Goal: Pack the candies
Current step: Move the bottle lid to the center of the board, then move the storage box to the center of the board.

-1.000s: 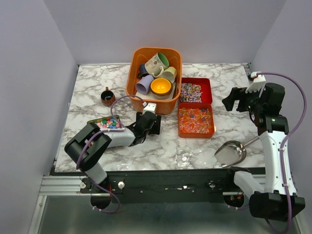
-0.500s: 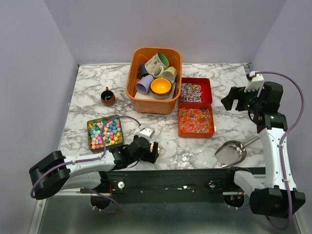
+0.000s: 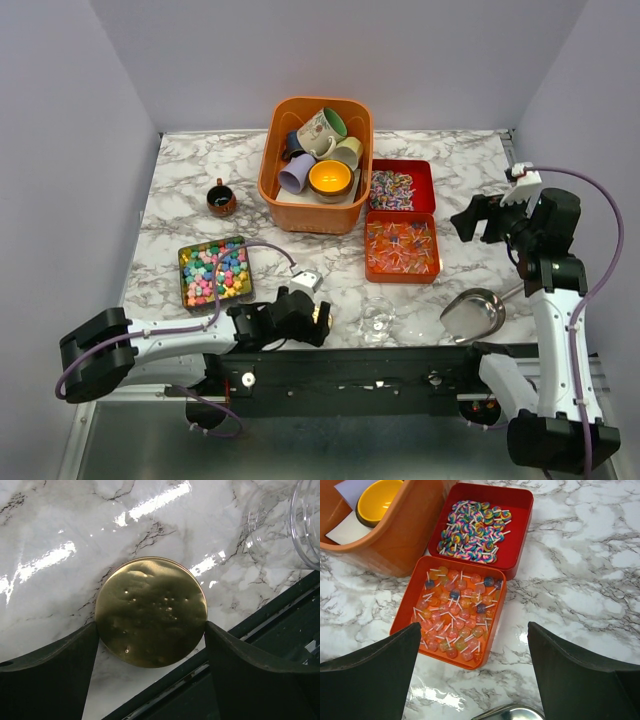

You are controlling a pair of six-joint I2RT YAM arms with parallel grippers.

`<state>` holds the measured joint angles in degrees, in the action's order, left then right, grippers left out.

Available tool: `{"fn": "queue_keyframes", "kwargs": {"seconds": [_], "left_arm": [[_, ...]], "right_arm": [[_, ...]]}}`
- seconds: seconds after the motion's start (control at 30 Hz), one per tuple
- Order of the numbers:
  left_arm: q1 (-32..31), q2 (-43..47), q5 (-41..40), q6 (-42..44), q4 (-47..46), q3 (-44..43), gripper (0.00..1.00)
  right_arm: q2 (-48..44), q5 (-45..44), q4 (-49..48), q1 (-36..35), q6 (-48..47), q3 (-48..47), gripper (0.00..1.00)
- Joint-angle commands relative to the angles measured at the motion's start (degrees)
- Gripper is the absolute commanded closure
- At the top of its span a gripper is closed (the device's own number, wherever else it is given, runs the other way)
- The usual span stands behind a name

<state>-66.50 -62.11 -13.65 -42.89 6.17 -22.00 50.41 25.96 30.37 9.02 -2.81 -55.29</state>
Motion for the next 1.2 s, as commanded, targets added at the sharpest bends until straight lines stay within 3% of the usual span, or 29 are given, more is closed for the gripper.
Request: {"fn": "queue_keyframes", "kwargs": {"seconds": [0.0, 0.23, 0.43, 0.53, 0.73, 0.9, 1.0, 1.13, 1.17], "left_arm": [[-1.44, -0.21, 0.91, 0.79, 6.99, -1.20, 0.01], [-1.53, 1.02, -1.99, 7.62, 18.25, -12.87, 0.01], [1.01, 1.37, -5.86, 24.15, 12.12, -22.01, 0.01], [7.68, 1.55, -0.27, 32.77, 10.69, -25.53, 0.01], [30.96, 5.50, 6.08, 34.98, 21.94, -31.35, 0.03], [39.24, 5.25, 3.10, 34.73, 34.40, -30.65, 0.07], [41.98, 4.19, 3.55, 32.44, 33.74, -27.49, 0.11], [48.29, -0.63, 6.87, 29.63, 31.88, -27.30, 0.26], [52.74, -4.48, 8.62, 27.27, 32.06, -28.87, 0.35]], "right_arm": [[-3.30, 0.06, 0.39, 0.12, -0.18, 1.67, 0.07], [-0.67, 0.24, 2.50, 0.12, -0.09, -4.90, 0.07], [3.63, 1.90, 3.38, 0.12, -1.32, -9.22, 0.07], [5.48, 3.40, 3.38, 0.21, -1.50, -10.80, 0.07], [10.40, 6.21, 4.70, -0.49, -3.34, -13.62, 0.07], [11.90, 6.83, 2.06, -0.75, -0.89, -13.44, 0.07], [12.51, 7.09, 1.80, -0.75, -0.18, -14.58, 0.07], [13.92, 6.39, 3.11, -0.75, -0.79, -16.52, 0.07], [14.18, 6.21, 3.38, -0.75, -0.88, -17.30, 0.07]]}}
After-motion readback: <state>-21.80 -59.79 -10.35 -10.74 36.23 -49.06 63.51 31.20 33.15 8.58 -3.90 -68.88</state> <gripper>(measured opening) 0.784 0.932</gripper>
